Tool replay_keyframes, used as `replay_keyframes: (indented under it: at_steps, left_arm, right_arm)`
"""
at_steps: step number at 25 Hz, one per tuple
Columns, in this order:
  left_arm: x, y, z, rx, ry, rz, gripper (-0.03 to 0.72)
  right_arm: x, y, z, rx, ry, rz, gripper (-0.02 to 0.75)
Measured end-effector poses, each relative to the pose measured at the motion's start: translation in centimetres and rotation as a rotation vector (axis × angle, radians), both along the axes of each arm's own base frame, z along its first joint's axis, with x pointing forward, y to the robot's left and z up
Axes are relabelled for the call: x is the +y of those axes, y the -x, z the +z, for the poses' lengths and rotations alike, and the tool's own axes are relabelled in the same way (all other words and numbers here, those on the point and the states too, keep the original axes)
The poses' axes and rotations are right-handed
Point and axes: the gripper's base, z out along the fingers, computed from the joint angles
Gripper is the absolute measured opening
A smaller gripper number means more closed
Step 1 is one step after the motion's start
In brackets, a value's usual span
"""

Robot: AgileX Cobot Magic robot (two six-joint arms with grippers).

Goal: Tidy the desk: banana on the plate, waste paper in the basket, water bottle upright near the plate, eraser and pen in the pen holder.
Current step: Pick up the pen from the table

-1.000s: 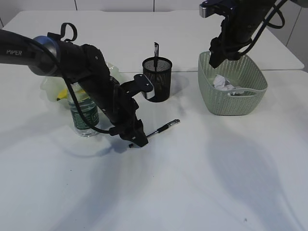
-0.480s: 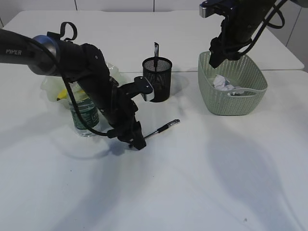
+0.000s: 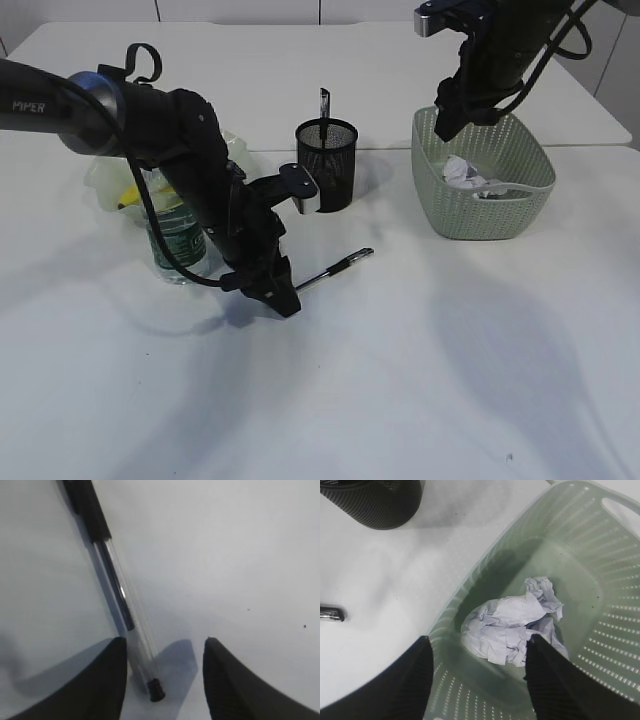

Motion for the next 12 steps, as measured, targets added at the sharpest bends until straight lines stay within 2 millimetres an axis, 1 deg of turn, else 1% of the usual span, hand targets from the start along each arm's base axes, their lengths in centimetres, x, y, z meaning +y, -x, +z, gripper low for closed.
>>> replay_keyframes:
  at_steps: [6, 12]
  left_arm:
    - [-0.04, -0.06, -0.02, -0.012, -0.005, -0.001, 0.349]
    - [-0.03, -0.32, -0.01, -0.038, -0.006, 0.011, 0.33]
  right_arm:
    - [0.0, 0.0, 0.0, 0.0, 0.0, 0.0, 0.442]
    - [0.0, 0.0, 0.0, 0.0, 0.0, 0.0, 0.442]
